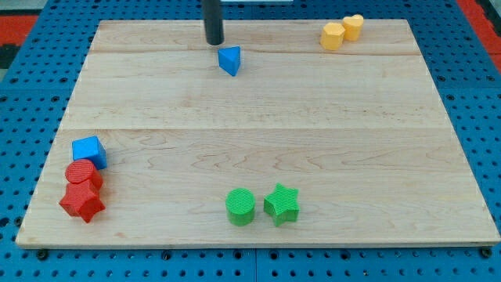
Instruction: Slide the blue triangle to the right of the blue cube
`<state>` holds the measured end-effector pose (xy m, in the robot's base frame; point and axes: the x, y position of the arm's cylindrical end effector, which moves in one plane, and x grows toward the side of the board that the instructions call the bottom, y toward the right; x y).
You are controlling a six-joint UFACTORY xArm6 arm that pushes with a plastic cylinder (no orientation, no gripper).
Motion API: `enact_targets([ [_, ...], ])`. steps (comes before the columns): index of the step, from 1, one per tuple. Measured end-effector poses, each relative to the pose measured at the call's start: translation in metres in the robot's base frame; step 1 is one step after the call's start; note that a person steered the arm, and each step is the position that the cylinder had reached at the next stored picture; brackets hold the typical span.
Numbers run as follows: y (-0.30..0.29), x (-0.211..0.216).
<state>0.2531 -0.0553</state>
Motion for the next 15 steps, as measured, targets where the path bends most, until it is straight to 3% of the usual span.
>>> enact_targets([
  [1,-0.022,0.048],
  [2,-0.012,0.048],
  [4,0.005,0.006],
  [5,0.026,0.025],
  [7,-0.007,0.106],
  [8,0.008,0.108],
  [10,0.002,0.180],
  [13,0.039,0.243],
  [15,-0.072,0.265],
])
